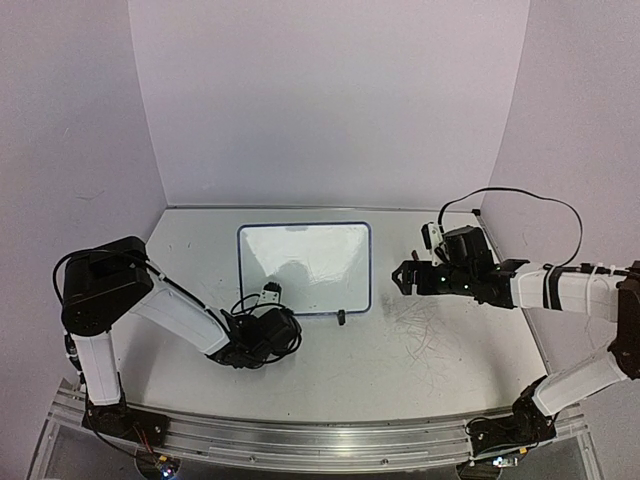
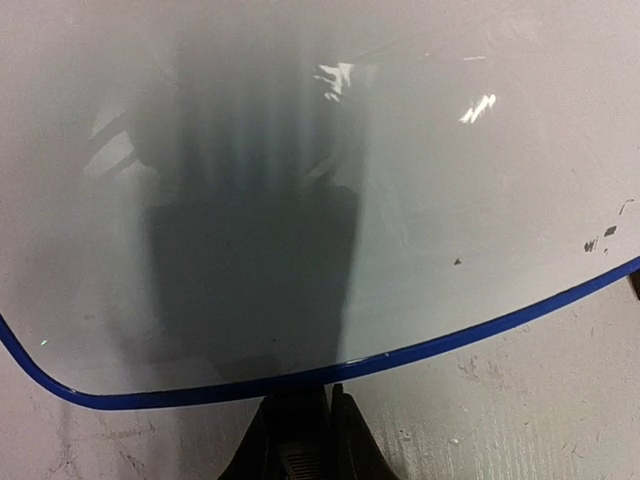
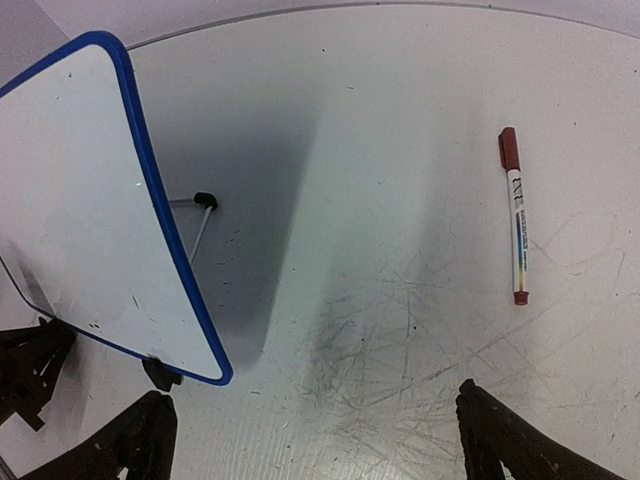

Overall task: Write a sentence on the whiteboard
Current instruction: Move the whiteboard to the center of the board.

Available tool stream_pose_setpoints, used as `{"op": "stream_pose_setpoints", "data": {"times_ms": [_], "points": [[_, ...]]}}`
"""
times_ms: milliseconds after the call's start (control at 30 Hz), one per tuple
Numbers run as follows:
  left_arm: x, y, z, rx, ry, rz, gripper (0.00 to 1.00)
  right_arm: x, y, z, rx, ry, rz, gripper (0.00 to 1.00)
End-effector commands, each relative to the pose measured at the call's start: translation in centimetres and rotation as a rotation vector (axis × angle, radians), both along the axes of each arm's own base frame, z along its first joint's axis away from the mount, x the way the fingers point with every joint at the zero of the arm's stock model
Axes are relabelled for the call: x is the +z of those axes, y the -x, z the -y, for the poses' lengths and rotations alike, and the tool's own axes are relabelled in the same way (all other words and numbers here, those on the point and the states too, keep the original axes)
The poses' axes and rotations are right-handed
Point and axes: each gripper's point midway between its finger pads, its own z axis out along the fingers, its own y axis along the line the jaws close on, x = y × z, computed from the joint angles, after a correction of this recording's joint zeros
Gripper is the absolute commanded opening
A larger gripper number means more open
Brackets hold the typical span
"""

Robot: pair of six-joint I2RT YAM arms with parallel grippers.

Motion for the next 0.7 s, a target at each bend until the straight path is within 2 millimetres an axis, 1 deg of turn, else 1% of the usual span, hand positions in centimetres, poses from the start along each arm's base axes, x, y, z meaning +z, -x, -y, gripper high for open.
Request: {"op": "stream_pose_setpoints", "data": {"times_ms": [0,100,200,300,400,433,533,567,667], "points": [[-0.9,3.2,3.7,-0.201,0.017,-0.12,0.01,1.6,-0.6,0.1,-0.032,-0.031,0.054,0.98],[-0.9,3.4,4.1,-0.205,0.024,-0.123,0.06,1.3,-0.3,-0.2,-0.026,-0.029,0.042,0.98],[-0.1,3.6,4.4,-0.207,0.044,-0.111,0.23,1.0,0.2,-0.7,-0.018,-0.027,0.033,0.98],[0.9,3.7,4.2,-0.209,0.06,-0.1,0.4,0.5,1.0,-1.8,0.005,-0.027,0.014,0.98],[2.0,4.3,3.9,-0.209,0.111,-0.113,0.52,-0.3,2.1,-2.6,0.014,-0.014,-0.018,0.98],[2.5,4.5,3.7,-0.211,0.132,-0.119,0.55,-0.4,2.6,-3.3,0.029,-0.014,-0.026,0.98],[4.4,5.2,2.9,-0.209,0.196,-0.118,0.67,-1.2,3.9,-4.4,0.028,0.012,-0.055,0.98],[4.8,5.4,2.4,-0.211,0.199,-0.117,0.71,-1.5,4.3,-4.8,0.028,0.011,-0.068,0.98],[7.3,5.8,1.2,-0.22,0.228,-0.094,0.81,-2.6,5.4,-7.2,0.059,-0.02,-0.117,0.93]]}}
